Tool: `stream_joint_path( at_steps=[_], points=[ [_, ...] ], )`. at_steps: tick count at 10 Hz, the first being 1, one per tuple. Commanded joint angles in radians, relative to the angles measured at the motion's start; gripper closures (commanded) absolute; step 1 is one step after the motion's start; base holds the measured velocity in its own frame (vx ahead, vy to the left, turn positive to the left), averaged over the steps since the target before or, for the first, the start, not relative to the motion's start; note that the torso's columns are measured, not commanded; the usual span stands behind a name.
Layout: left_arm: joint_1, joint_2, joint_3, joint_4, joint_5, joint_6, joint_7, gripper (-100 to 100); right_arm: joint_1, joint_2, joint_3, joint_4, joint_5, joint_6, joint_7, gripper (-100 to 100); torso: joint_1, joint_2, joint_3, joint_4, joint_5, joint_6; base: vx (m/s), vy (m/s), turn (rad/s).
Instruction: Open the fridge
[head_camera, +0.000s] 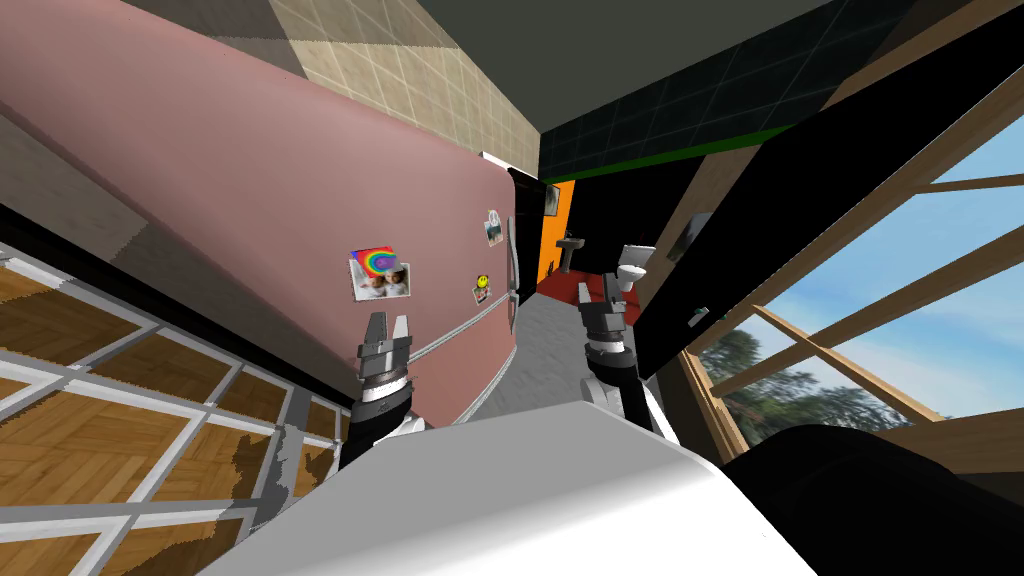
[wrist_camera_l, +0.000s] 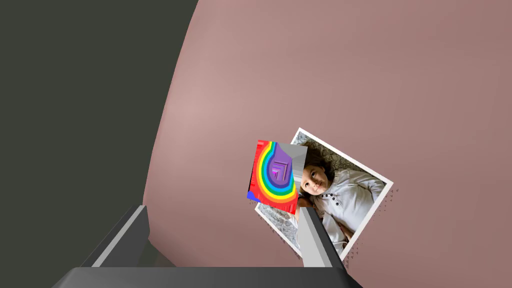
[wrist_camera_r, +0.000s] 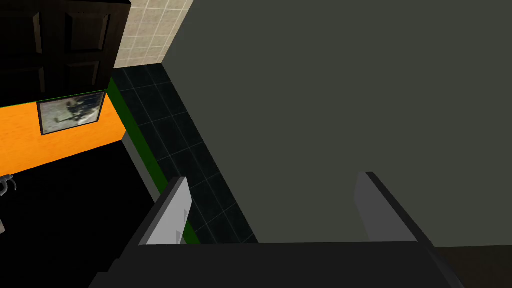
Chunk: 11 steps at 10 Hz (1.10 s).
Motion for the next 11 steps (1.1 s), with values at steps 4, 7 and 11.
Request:
stream_joint_path(
  at_steps=[4,7,11],
  points=[
    [0.000,0.000,0.000,0.000,0.000,0.000,0.000,0,0.000,0.000,0.000,0.000,0.000,0.000,0.000,0,0.000,0.248,-0.497,0.249,0.000,0.000,0.000,0.000,0.000],
    [0.000,0.000,0.000,0.000,0.000,0.000,0.000,0,0.000,0.000,0.000,0.000,0.000,0.000,0.000,0,0.000,0.470,-0.939,0.470,0.000,0.000,0.000,0.000,0.000],
    [-0.015,0.073,-0.004,0.007,0.012,0.004,0.015,-100,0.000,0.000,0.000,0.000,0.000,0.000,0.000,0,-0.001,0.724,-1.451,0.724,0.000,0.000,0.014,-0.014,0.006]
  ],
)
